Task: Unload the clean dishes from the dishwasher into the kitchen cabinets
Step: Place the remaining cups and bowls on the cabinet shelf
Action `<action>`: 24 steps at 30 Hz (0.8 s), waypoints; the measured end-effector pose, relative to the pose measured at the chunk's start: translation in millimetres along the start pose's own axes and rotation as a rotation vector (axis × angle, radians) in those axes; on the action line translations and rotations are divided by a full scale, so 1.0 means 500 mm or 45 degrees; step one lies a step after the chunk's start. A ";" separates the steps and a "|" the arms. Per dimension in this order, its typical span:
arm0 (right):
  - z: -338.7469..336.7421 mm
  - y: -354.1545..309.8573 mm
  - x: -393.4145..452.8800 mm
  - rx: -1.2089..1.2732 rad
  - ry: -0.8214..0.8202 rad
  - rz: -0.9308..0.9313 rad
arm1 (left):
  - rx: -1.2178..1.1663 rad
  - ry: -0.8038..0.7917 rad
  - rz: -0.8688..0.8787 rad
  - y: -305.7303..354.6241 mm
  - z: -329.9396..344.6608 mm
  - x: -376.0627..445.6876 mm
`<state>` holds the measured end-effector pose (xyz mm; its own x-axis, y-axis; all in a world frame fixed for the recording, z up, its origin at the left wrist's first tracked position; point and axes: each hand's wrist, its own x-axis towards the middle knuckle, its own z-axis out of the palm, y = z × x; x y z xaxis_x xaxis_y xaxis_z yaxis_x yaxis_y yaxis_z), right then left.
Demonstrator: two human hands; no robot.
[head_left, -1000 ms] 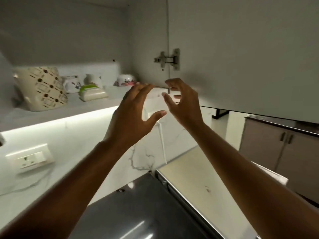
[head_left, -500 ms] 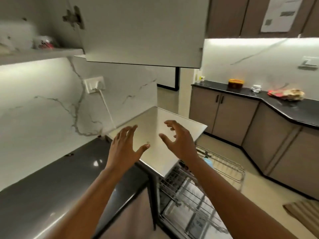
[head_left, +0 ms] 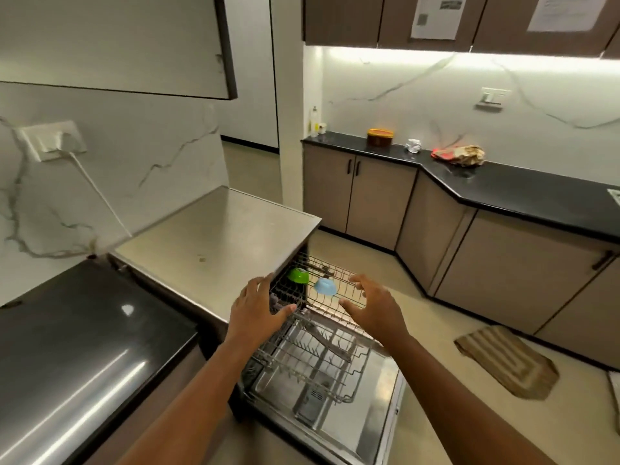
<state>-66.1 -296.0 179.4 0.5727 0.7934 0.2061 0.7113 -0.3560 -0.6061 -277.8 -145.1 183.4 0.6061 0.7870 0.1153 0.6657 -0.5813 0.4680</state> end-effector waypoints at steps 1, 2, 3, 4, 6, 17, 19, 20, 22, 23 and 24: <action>-0.002 0.019 0.007 -0.027 -0.022 0.021 | -0.002 -0.019 -0.008 0.004 0.015 0.014; -0.002 0.042 0.021 -0.062 -0.056 0.042 | -0.016 -0.031 -0.019 0.008 0.033 0.034; 0.000 0.058 0.030 -0.086 -0.094 0.059 | -0.027 -0.049 -0.040 0.007 0.046 0.047; 0.002 0.080 0.049 -0.100 -0.116 0.085 | -0.038 -0.066 -0.045 0.010 0.064 0.071; 0.006 0.108 0.078 -0.122 -0.161 0.125 | -0.059 -0.094 -0.070 0.014 0.087 0.103; 0.046 0.249 0.269 -0.138 -0.240 0.360 | -0.077 -0.283 -0.154 0.051 0.204 0.344; 0.059 0.284 0.301 -0.143 -0.290 0.381 | -0.091 -0.322 -0.190 0.053 0.232 0.377; 0.067 0.301 0.320 -0.148 -0.318 0.383 | -0.098 -0.324 -0.211 0.051 0.247 0.394; 0.079 0.328 0.353 -0.162 -0.368 0.369 | -0.104 -0.318 -0.256 0.050 0.272 0.425; 0.086 0.342 0.371 -0.170 -0.390 0.360 | -0.109 -0.311 -0.281 0.051 0.284 0.442; 0.094 0.362 0.396 -0.169 -0.420 0.341 | -0.134 -0.310 -0.316 0.054 0.303 0.460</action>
<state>156.7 -179.8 74.4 0.5989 0.7717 -0.2139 0.6138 -0.6139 -0.4963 -54.4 -11.2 89.7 0.5257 0.8220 -0.2192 0.7649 -0.3440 0.5446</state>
